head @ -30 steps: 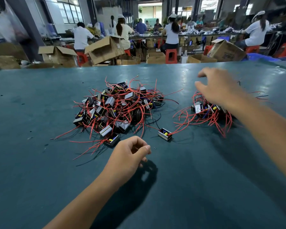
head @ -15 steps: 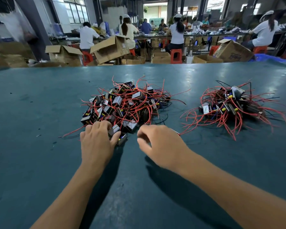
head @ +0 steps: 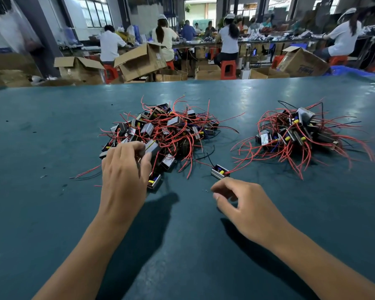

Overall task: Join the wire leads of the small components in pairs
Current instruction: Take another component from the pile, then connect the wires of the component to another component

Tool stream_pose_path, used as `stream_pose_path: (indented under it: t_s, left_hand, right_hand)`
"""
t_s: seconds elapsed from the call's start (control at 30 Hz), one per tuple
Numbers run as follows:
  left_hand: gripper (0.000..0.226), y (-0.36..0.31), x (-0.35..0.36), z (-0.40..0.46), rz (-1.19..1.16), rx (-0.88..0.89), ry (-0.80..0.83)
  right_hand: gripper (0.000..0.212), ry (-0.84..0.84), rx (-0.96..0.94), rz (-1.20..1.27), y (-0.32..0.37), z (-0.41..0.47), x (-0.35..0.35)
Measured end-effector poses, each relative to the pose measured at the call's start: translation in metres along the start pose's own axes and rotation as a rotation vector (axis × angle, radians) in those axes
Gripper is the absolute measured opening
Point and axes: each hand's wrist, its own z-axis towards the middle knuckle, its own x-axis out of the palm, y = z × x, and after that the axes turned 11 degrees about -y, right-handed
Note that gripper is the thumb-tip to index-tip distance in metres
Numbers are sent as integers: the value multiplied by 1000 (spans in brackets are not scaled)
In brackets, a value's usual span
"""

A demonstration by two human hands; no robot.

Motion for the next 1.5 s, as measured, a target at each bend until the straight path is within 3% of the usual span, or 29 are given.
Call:
stream_pose_path:
  t_s: [0.2, 0.33, 0.4, 0.57, 0.63, 0.7, 0.77, 0.9, 1.03, 1.2, 1.33, 1.43, 1.5]
  left_hand:
    - [23, -22, -8, -3, -205, 165, 0]
    - [19, -37, -5, -16, -358, 298, 255]
    - [16, -42, -1, -23, -410, 296, 387]
    - [42, -43, 0, -31, -616, 62, 615]
    - [42, -40, -3, -28, -704, -110, 682]
    - [34, -36, -6, -23, -737, -163, 670]
    - [24, -32, -9, -16, -666, -91, 590]
    - [20, -18, -9, -9, -286, 79, 404]
    - [44, -8, 2, -19, -26, -15, 564]
    - [29, -2, 14, -22, -1, -95, 510]
    - [46, 0, 17, -22, -15, -89, 569]
    - [29, 2, 19, -19, -22, -76, 570]
    - [20, 7, 19, -16, -109, -183, 542]
  right_hand:
    - [5, 3, 163, 313, 4, 0, 1]
    - [39, 61, 423, 676, 14, 1, 2]
    - [39, 88, 531, 728, 17, 0, 4]
    - [10, 126, 691, 791, 16, 0, 5]
    - [8, 126, 711, 793, 15, 1, 4]
    - [13, 119, 718, 774, 14, 1, 5]
    - [17, 116, 723, 757, 13, 1, 5]
    - [25, 125, 735, 745, 12, 1, 6]
    - [17, 136, 716, 761, 11, 0, 5]
    - [12, 149, 719, 784, 13, 1, 5]
    - [7, 155, 705, 808, 12, 0, 6]
    - [8, 135, 695, 827, 11, 1, 4]
    - [7, 125, 691, 843, 9, 2, 2]
